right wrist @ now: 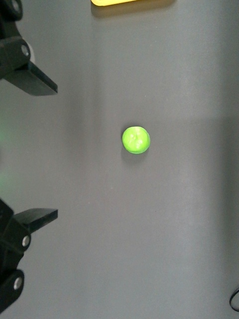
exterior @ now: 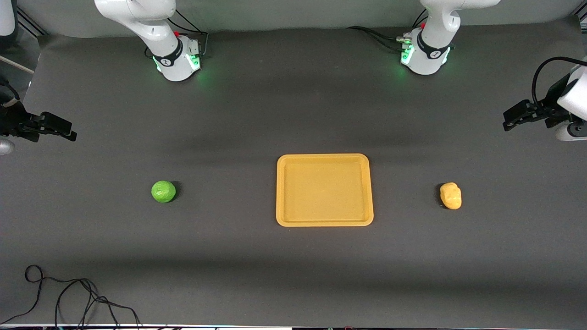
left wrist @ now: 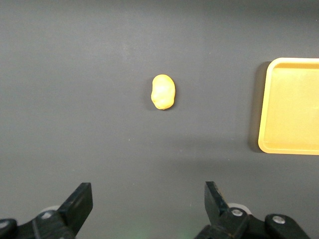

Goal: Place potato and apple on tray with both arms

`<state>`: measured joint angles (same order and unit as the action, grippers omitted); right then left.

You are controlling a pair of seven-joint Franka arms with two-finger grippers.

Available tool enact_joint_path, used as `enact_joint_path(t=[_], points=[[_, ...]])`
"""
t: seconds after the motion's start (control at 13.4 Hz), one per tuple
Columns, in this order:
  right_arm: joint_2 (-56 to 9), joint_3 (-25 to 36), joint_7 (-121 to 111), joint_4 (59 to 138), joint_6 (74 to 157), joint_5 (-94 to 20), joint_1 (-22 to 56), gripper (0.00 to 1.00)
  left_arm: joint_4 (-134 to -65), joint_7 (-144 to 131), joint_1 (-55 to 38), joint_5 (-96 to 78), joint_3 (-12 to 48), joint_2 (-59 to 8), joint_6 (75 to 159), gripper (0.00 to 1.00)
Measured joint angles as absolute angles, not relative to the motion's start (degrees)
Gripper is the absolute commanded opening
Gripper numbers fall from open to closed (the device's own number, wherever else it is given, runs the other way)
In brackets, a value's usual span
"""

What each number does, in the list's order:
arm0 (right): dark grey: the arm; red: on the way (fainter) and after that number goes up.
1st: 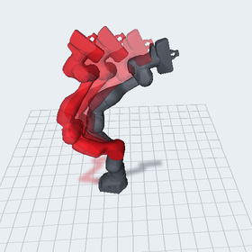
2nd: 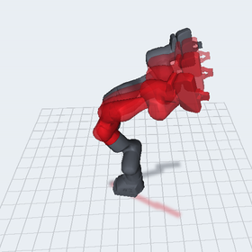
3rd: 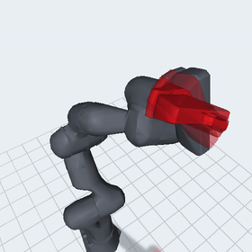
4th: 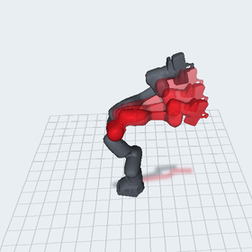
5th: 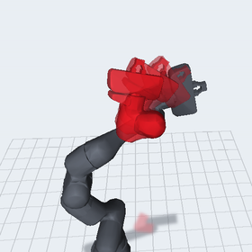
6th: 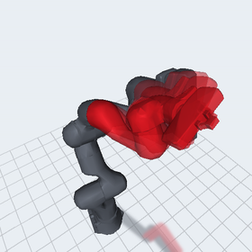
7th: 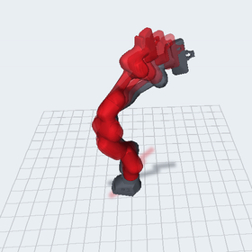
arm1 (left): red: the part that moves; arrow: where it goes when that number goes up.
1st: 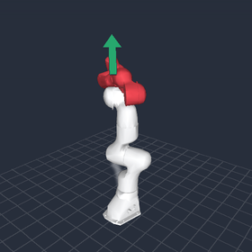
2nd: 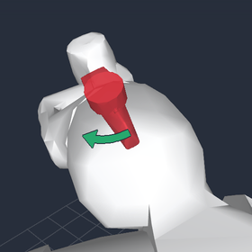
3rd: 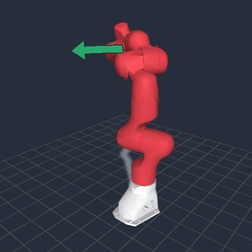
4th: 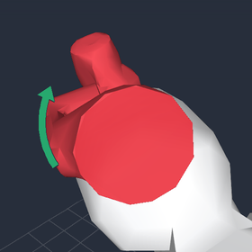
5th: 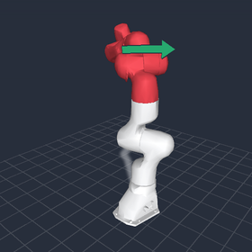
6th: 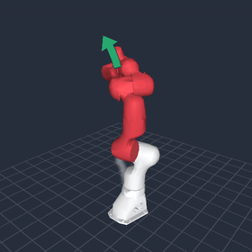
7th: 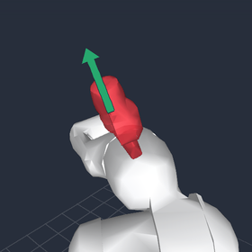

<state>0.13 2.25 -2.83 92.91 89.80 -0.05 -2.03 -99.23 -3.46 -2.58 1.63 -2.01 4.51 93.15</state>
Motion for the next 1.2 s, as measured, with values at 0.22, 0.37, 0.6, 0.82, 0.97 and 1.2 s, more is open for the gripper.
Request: enact_joint_path(t=[0.22,0.37,0.6,0.82,0.97,1.2], points=[[0.12,2.26,-2.59,92.92,89.78,-0.05,-2.03,1.00,-99.23,-3.46,-2.56,1.63,-2.03,4.51,93.15,1.00],[0.09,2.26,-2.49,92.93,89.78,-0.05,-2.02,1.00,-99.24,-3.46,-2.56,1.63,-2.04,4.51,93.15,1.00],[0.07,2.26,-2.43,92.94,89.72,-0.04,-2.01,1.00,-99.20,-3.47,-2.44,1.63,-2.25,4.12,93.25,1.00],[0.06,2.26,-2.42,92.94,88.80,-0.04,-2.01,1.00,-98.58,-3.46,-2.37,1.76,-2.45,1.34,94.16,1.00],[0.07,2.31,-2.41,92.92,88.68,-0.04,-2.01,1.00,-98.49,-3.45,-2.37,1.78,-2.46,-2.41,96.93,1.00],[0.09,2.53,-2.41,92.89,88.66,-0.04,-2.01,1.00,-98.51,-2.22,-2.66,1.89,-2.08,-9.61,100.64,1.00]])
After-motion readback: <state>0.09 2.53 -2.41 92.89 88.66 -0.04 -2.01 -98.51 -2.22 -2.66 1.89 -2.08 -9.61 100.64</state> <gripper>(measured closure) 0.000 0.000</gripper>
